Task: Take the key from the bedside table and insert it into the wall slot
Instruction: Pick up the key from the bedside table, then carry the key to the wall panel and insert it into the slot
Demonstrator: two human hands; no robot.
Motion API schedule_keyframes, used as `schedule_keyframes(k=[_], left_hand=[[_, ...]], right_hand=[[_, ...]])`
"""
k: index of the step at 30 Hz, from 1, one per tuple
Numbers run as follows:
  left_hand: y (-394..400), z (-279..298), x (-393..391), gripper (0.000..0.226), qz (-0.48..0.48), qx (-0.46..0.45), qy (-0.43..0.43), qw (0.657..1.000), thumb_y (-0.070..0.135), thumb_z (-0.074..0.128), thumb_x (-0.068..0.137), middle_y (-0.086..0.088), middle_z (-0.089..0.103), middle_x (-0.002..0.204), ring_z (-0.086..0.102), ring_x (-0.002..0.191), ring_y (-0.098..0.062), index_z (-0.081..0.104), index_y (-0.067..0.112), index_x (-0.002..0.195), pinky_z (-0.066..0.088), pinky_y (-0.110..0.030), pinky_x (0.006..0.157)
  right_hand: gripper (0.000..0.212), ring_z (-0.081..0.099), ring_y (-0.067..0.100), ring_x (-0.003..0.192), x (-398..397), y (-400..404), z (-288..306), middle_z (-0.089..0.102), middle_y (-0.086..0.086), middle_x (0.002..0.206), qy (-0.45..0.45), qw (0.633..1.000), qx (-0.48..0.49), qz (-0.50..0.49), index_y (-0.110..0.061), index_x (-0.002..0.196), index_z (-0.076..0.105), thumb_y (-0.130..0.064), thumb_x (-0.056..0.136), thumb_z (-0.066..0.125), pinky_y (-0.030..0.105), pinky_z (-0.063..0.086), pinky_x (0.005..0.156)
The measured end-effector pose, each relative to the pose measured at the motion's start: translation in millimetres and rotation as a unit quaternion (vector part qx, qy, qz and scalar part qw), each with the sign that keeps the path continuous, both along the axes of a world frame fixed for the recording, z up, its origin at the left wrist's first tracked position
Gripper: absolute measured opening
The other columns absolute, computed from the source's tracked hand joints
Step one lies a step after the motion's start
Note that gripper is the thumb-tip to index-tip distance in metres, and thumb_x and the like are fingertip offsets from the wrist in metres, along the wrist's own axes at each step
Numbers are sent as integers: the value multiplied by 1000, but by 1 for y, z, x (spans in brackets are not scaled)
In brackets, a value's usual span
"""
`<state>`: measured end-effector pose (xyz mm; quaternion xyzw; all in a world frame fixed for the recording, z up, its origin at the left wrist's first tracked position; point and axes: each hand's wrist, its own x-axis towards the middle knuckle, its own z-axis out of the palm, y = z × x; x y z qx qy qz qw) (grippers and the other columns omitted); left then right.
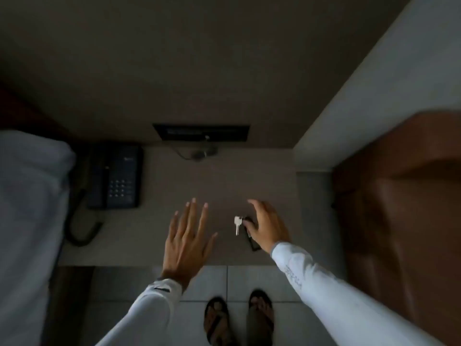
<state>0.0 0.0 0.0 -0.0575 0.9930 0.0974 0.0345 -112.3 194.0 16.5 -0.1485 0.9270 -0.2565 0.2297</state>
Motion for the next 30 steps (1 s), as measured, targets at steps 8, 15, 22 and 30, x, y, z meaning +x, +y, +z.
schedule_keyframes(k=[8, 15, 22, 30], left_hand=[[8, -103, -25, 69, -17, 44, -59, 997, 45, 32, 103, -32, 28, 165, 27, 154, -46, 32, 3, 158, 32, -63, 124], [5, -82, -30, 73, -30, 43, -90, 995, 48, 26, 103, -32, 22, 167, 22, 155, -46, 25, 1, 159, 25, -59, 127], [14, 54, -70, 66, -57, 31, 1, 998, 42, 37, 105, -30, 31, 165, 31, 153, -44, 34, 1, 157, 34, -58, 124], [71, 307, -155, 66, -138, 0, 188, 972, 43, 31, 107, -25, 24, 169, 23, 157, -38, 24, 5, 161, 30, -56, 127]], right_hand=[[46, 58, 28, 116, 5, 0, -78, 60, 9, 125, -8, 999, -29, -16, -17, 126, 62, -7, 82, 71, 40, 52, 97], [21, 71, 26, 95, -4, -2, -67, 77, 8, 98, -86, 990, -49, -97, -17, 98, 73, -4, 81, 72, 36, 56, 88], [27, 74, 20, 91, -33, 44, 49, 79, 4, 91, -31, 983, -79, -166, -16, 87, 74, 7, 82, 63, 25, 56, 85], [33, 67, 25, 115, -99, 107, 316, 73, 14, 119, 123, 963, -148, -187, -6, 122, 67, 2, 90, 60, 32, 48, 106]])
